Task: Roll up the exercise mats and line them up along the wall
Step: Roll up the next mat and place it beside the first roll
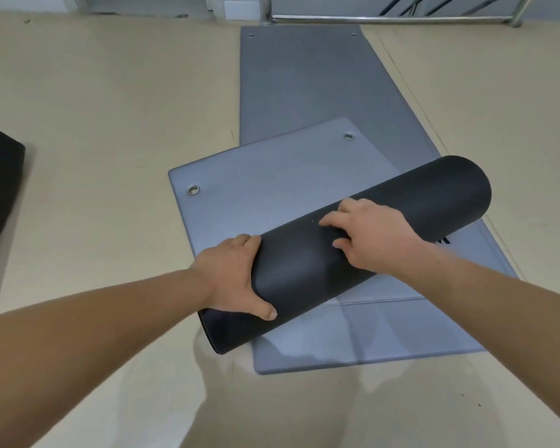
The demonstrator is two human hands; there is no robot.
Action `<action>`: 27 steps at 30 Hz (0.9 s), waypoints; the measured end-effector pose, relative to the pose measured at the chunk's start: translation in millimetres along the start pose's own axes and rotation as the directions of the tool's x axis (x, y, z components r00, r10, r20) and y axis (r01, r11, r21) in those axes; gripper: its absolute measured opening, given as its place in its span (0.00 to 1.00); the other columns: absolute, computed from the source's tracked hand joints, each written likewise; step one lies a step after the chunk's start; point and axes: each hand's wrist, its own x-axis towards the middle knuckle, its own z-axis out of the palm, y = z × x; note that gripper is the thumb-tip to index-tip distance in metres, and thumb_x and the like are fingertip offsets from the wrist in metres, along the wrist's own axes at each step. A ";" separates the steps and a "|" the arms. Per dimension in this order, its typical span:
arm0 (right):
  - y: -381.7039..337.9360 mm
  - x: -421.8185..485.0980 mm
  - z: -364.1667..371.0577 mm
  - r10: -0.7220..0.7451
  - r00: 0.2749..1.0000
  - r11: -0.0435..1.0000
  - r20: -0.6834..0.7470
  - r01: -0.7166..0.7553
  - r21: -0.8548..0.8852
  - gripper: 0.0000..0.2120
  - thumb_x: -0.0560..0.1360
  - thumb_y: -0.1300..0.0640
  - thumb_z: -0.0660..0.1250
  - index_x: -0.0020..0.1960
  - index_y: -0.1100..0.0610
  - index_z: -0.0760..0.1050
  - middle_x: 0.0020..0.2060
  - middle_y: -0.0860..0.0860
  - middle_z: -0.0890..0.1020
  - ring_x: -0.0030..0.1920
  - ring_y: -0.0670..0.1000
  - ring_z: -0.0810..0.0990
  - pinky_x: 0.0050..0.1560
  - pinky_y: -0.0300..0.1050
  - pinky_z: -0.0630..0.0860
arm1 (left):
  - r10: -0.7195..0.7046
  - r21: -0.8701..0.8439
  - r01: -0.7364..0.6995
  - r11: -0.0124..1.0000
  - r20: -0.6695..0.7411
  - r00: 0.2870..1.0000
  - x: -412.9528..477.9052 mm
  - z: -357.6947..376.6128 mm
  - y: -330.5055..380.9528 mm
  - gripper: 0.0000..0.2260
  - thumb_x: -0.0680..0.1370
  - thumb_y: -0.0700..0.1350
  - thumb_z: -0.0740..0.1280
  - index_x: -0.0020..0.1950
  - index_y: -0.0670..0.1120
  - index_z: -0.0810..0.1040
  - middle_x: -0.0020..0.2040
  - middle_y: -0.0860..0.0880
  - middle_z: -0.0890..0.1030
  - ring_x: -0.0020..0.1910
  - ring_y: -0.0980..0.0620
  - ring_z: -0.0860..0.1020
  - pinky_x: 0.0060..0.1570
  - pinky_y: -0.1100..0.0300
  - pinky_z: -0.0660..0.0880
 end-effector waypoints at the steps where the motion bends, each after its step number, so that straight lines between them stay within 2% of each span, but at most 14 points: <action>1: -6.1 -4.4 3.0 -0.054 0.998 0.999 0.043 0.054 -0.003 0.30 0.78 0.41 0.67 0.78 0.41 0.63 0.69 0.50 0.69 0.70 0.54 0.68 0.62 0.51 0.75 | -0.001 -0.034 0.001 0.999 0.022 1.000 2.0 -6.9 -6.9 0.49 0.55 0.77 0.73 0.70 0.57 0.66 0.62 0.58 0.74 0.62 0.51 0.76 0.58 0.49 0.78; 4: -20.4 -8.4 14.6 -0.054 0.985 0.996 0.164 0.066 -0.066 0.54 0.68 0.34 0.74 0.83 0.47 0.48 0.79 0.58 0.56 0.81 0.61 0.53 0.76 0.59 0.63 | -0.018 -0.076 0.022 0.997 0.054 0.998 6.3 -16.0 -15.8 0.47 0.55 0.78 0.73 0.68 0.58 0.69 0.63 0.58 0.73 0.65 0.50 0.75 0.59 0.48 0.78; 6: -27.8 -5.4 24.3 -0.010 0.988 0.988 0.157 0.034 -0.148 0.61 0.64 0.31 0.77 0.82 0.50 0.45 0.80 0.61 0.52 0.82 0.64 0.48 0.77 0.64 0.59 | -0.034 0.026 0.033 0.999 0.027 0.999 2.5 -16.0 -8.9 0.51 0.56 0.79 0.71 0.72 0.55 0.67 0.69 0.53 0.69 0.71 0.47 0.69 0.61 0.47 0.77; 7: -30.6 -3.4 29.8 0.005 0.992 0.984 0.127 0.017 -0.175 0.61 0.63 0.30 0.77 0.82 0.50 0.45 0.80 0.62 0.53 0.82 0.65 0.49 0.77 0.64 0.60 | -0.041 0.104 0.043 0.994 -0.020 0.999 -2.4 -14.6 -3.8 0.49 0.58 0.78 0.70 0.72 0.54 0.67 0.70 0.51 0.68 0.70 0.47 0.69 0.59 0.49 0.77; 9: -31.3 2.3 36.3 0.005 0.997 0.983 0.072 0.009 -0.185 0.60 0.63 0.30 0.77 0.81 0.50 0.47 0.79 0.62 0.55 0.82 0.64 0.50 0.75 0.63 0.61 | -0.021 0.235 0.051 0.971 -0.129 0.991 -13.5 -7.8 6.3 0.39 0.67 0.75 0.68 0.68 0.51 0.68 0.65 0.50 0.69 0.63 0.47 0.71 0.52 0.50 0.77; 11: -23.7 10.8 35.4 -0.022 0.999 0.991 0.044 0.028 -0.134 0.60 0.62 0.28 0.76 0.82 0.47 0.49 0.80 0.60 0.57 0.82 0.61 0.52 0.75 0.60 0.61 | -0.015 0.283 0.064 0.957 -0.174 0.985 -23.8 2.7 16.9 0.33 0.74 0.70 0.66 0.67 0.48 0.67 0.62 0.48 0.70 0.60 0.45 0.72 0.52 0.49 0.78; 12: -18.4 15.5 33.2 -0.035 0.999 0.995 0.041 0.038 -0.097 0.60 0.61 0.27 0.76 0.82 0.44 0.49 0.80 0.58 0.57 0.82 0.59 0.52 0.75 0.58 0.61 | -0.018 0.288 0.072 0.955 -0.186 0.982 -25.3 10.3 19.7 0.36 0.73 0.71 0.66 0.70 0.46 0.66 0.63 0.47 0.69 0.61 0.44 0.71 0.55 0.48 0.78; 13: -13.6 20.3 30.1 -0.047 0.998 0.997 0.040 0.049 -0.061 0.60 0.61 0.25 0.75 0.83 0.42 0.49 0.80 0.56 0.57 0.82 0.56 0.53 0.75 0.57 0.60 | -0.028 0.295 0.086 0.952 -0.195 0.980 -24.5 18.1 21.4 0.44 0.71 0.72 0.66 0.74 0.43 0.62 0.66 0.45 0.68 0.64 0.43 0.70 0.60 0.47 0.76; 15: -6.9 28.9 26.0 -0.074 0.997 0.997 0.032 0.075 -0.018 0.60 0.60 0.23 0.74 0.83 0.40 0.50 0.81 0.53 0.59 0.82 0.53 0.54 0.76 0.55 0.60 | -0.076 0.325 0.129 0.937 -0.171 0.982 -18.6 29.7 21.8 0.59 0.66 0.75 0.68 0.81 0.38 0.50 0.72 0.41 0.61 0.71 0.38 0.64 0.71 0.41 0.68; 17: -5.2 31.7 29.4 -0.092 0.996 0.996 -0.014 0.092 0.010 0.58 0.60 0.25 0.75 0.83 0.42 0.56 0.80 0.53 0.62 0.82 0.53 0.56 0.76 0.56 0.61 | -0.107 0.339 0.169 0.925 -0.192 0.975 -8.5 35.2 18.7 0.62 0.65 0.75 0.70 0.81 0.37 0.47 0.73 0.40 0.60 0.72 0.36 0.63 0.72 0.39 0.65; 19: -2.7 26.8 43.2 -0.082 0.985 0.994 -0.152 0.091 0.054 0.54 0.59 0.28 0.79 0.79 0.46 0.67 0.75 0.56 0.71 0.79 0.58 0.65 0.73 0.60 0.68 | -0.110 0.333 0.178 0.926 -0.211 0.971 1.4 31.7 15.8 0.59 0.64 0.74 0.72 0.78 0.38 0.53 0.69 0.40 0.65 0.67 0.39 0.67 0.66 0.42 0.71; 21: 0.0 17.0 62.5 -0.041 0.952 0.993 -0.303 0.073 0.094 0.46 0.62 0.31 0.77 0.74 0.50 0.74 0.69 0.59 0.77 0.74 0.62 0.72 0.66 0.64 0.75 | -0.098 0.315 0.163 0.935 -0.213 0.972 9.2 21.6 10.6 0.53 0.61 0.74 0.73 0.71 0.42 0.61 0.63 0.44 0.69 0.60 0.43 0.71 0.56 0.47 0.73; 24: 2.3 1.0 80.4 -0.005 0.935 0.993 -0.355 0.047 0.109 0.40 0.71 0.32 0.69 0.78 0.49 0.69 0.75 0.61 0.70 0.77 0.64 0.67 0.67 0.65 0.74 | -0.107 0.265 0.151 0.952 -0.175 0.979 10.6 -2.5 3.4 0.42 0.56 0.68 0.77 0.60 0.47 0.66 0.53 0.49 0.71 0.51 0.47 0.74 0.44 0.53 0.72; 27: 6.2 -8.6 84.8 0.048 0.939 0.982 -0.339 0.019 0.190 0.40 0.74 0.29 0.62 0.81 0.45 0.64 0.80 0.61 0.62 0.81 0.64 0.59 0.69 0.65 0.72 | -0.126 0.163 0.148 0.975 -0.136 0.983 2.6 -18.0 12.5 0.35 0.57 0.65 0.77 0.54 0.49 0.67 0.48 0.52 0.70 0.43 0.50 0.75 0.39 0.55 0.72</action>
